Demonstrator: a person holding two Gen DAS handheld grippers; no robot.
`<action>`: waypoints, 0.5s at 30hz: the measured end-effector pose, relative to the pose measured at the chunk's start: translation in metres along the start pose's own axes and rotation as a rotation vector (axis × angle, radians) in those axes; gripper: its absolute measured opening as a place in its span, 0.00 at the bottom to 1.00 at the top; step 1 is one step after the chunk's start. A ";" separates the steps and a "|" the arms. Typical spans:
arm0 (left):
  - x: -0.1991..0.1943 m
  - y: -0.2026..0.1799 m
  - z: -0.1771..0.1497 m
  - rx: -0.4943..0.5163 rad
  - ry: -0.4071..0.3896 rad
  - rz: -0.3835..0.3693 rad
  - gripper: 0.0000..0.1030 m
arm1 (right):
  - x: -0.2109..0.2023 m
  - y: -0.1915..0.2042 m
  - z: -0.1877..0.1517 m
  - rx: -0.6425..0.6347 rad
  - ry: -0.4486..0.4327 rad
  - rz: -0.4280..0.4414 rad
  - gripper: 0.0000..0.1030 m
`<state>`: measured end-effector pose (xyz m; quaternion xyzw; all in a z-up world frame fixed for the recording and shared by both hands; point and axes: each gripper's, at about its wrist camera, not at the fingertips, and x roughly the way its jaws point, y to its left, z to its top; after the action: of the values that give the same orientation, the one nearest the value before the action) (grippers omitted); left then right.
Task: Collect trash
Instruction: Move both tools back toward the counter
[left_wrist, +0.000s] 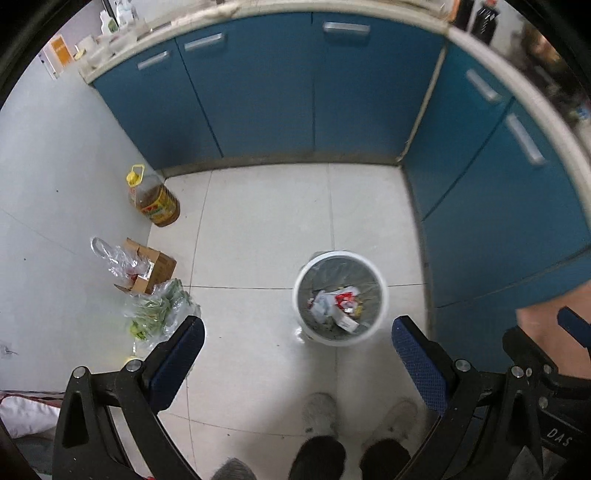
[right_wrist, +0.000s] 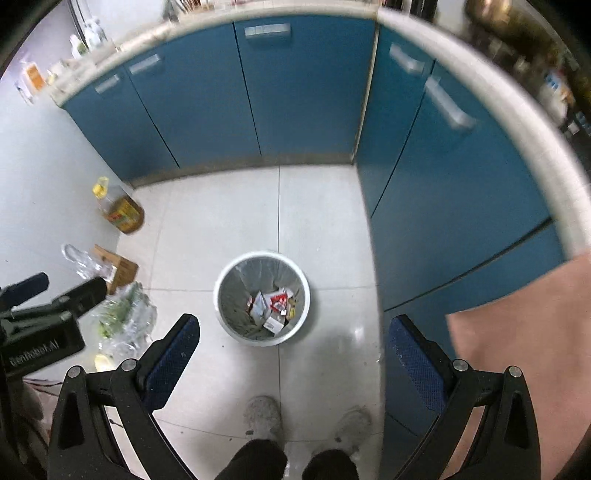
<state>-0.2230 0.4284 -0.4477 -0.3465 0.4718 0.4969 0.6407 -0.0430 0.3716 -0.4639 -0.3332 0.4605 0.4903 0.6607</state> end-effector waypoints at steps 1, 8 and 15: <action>-0.017 -0.001 0.000 0.001 -0.005 -0.007 1.00 | -0.022 -0.001 0.002 -0.002 -0.012 -0.002 1.00; -0.125 -0.012 -0.004 0.002 -0.065 -0.036 1.00 | -0.145 -0.020 0.000 0.023 -0.058 0.026 1.00; -0.198 -0.031 -0.009 0.021 -0.139 0.095 1.00 | -0.221 -0.038 -0.009 0.038 -0.111 0.080 1.00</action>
<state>-0.2073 0.3510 -0.2635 -0.2816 0.4475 0.5445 0.6511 -0.0303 0.2772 -0.2611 -0.2740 0.4452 0.5251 0.6715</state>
